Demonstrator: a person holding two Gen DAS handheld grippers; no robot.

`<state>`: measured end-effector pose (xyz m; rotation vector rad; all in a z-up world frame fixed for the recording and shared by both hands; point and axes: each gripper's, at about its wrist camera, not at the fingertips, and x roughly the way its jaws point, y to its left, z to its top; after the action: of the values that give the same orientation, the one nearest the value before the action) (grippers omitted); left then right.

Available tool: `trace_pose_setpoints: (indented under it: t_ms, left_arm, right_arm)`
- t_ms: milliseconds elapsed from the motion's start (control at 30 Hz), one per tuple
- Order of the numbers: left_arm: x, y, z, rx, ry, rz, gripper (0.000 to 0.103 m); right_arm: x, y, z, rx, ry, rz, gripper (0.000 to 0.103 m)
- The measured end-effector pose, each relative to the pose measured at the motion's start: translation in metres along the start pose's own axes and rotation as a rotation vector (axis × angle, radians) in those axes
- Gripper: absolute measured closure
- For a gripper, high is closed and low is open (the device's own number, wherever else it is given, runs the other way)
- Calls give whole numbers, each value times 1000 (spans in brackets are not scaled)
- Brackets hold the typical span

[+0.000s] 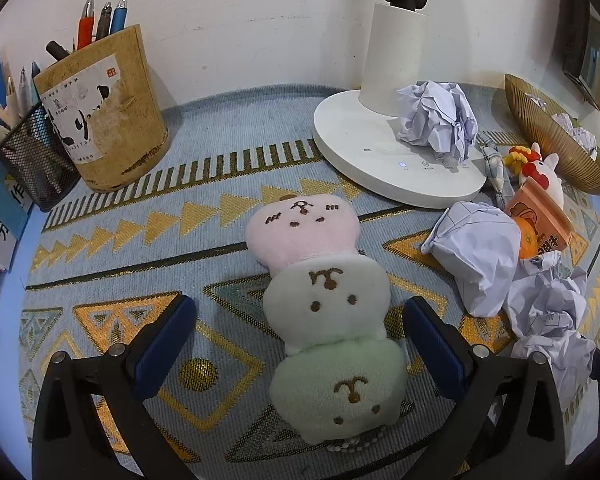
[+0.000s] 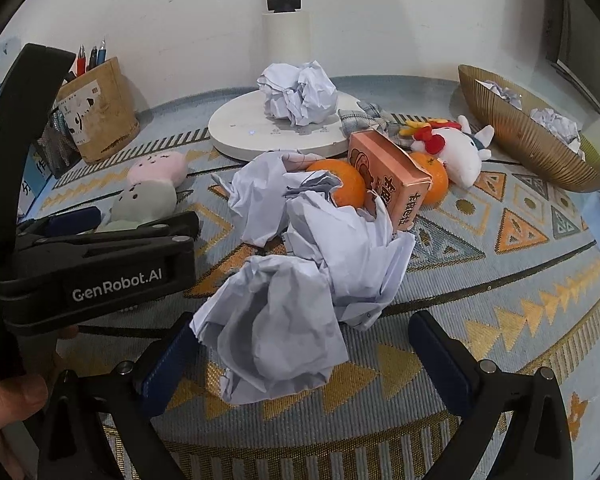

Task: Organize objects
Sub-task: 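Grasp the stacked plush with left tool while right tool grasps crumpled paper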

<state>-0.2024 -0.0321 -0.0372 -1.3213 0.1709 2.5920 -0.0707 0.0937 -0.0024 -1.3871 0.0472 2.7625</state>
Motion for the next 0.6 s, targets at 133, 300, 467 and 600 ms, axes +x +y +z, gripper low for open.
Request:
trace_pose_setpoints:
  t_ms: [133,300,467,600]
  left_arm:
    - [0,0,0,0,0,0,0]
    - [0,0,0,0,0,0,0]
    - [0,0,0,0,0,0,0]
    - [-15,-7,-2,25,-80,29,61]
  right_arm:
    - [-1,0,0,4,-4,0,2]
    - [-2,0,-1,8,-8,-3,3]
    - [-3,2,-1,2,-6,-13,6]
    - [-16,0,-4,16,-66,25,62]
